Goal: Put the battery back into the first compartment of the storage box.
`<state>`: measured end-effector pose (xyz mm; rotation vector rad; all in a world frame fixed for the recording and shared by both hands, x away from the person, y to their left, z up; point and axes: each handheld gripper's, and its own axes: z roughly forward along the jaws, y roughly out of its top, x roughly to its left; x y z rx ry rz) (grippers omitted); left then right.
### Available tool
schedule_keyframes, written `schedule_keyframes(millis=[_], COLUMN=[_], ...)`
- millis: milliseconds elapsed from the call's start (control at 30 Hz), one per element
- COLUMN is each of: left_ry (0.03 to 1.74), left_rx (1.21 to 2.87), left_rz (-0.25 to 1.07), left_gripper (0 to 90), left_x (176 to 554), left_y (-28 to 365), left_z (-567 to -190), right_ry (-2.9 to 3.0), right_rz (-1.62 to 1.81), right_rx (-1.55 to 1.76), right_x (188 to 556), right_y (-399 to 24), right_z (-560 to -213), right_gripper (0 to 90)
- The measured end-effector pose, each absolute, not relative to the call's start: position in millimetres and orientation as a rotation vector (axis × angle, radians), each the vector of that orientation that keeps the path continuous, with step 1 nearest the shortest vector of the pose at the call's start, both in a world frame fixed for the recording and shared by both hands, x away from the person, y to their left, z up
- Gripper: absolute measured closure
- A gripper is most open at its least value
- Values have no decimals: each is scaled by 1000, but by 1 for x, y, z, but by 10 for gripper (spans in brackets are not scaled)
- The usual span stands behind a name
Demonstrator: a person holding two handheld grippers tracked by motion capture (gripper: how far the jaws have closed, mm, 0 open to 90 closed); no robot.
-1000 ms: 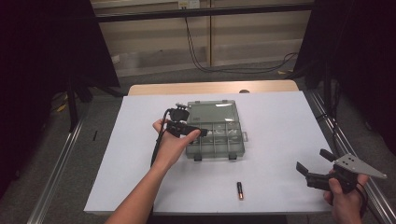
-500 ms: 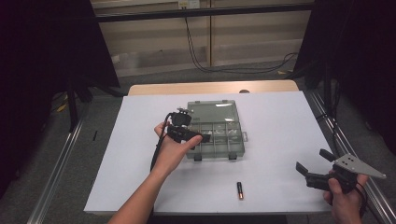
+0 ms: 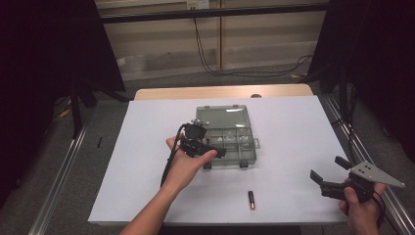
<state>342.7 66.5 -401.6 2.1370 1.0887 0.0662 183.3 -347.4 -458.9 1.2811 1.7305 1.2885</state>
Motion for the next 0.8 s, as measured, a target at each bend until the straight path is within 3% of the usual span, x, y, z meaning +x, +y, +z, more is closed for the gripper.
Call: schedule_keyframes(millis=[800], left_ry=[991], left_rx=[2193], left_rz=[23], left_gripper=[35], left_x=[308], left_y=[44], left_z=[-401], right_ry=[1728], right_rz=[1289], right_rx=[1275], right_x=[183], right_y=[-347], right_z=[-459], right_gripper=[0])
